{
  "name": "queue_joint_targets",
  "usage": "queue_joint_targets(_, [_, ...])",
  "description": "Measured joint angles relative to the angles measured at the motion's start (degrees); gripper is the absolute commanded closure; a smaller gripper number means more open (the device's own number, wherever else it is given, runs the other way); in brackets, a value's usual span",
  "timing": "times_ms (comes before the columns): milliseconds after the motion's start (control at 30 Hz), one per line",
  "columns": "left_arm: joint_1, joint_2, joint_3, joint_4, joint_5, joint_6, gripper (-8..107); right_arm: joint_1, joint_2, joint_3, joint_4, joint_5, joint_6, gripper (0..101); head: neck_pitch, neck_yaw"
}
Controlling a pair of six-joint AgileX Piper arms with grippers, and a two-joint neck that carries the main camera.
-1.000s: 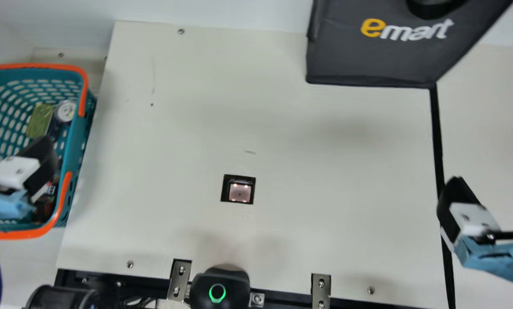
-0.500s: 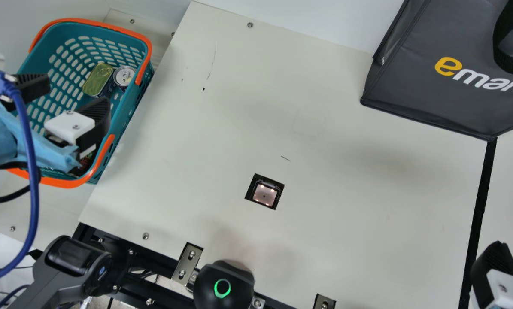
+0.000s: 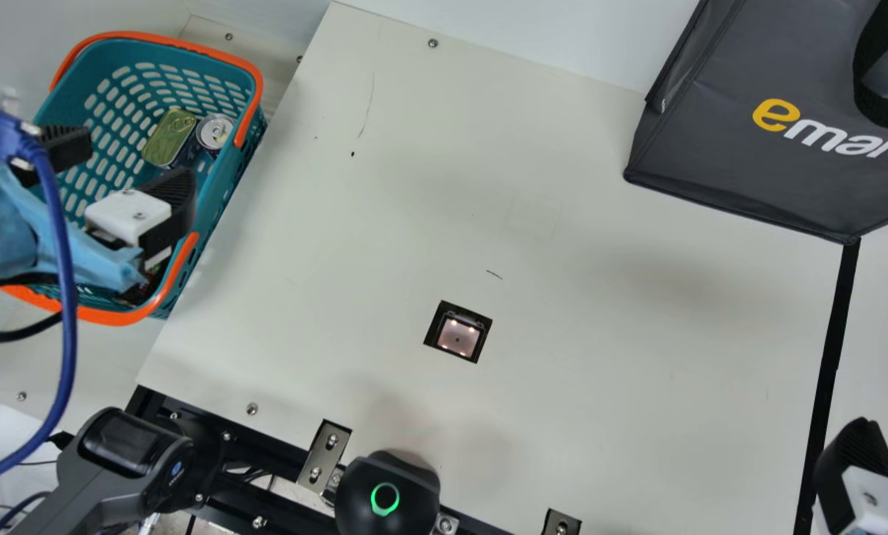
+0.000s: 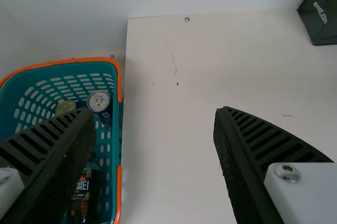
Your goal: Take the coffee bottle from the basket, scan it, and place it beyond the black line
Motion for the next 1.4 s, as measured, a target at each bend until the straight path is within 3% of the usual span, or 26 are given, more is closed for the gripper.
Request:
queue_joint_targets(500, [7.1,3.9,0.3,-2.0,0.0,3.3,9,0.0,0.0,0.0,0.0,-0.1,0.0,10,0.0,0.0])
queue_joint_targets(1400, [38.2,10.6,0.3,-12.5,-2.5,20.2,9,0.0,0.0,0.0,0.0,0.0,0.0,10,-0.1,0.0])
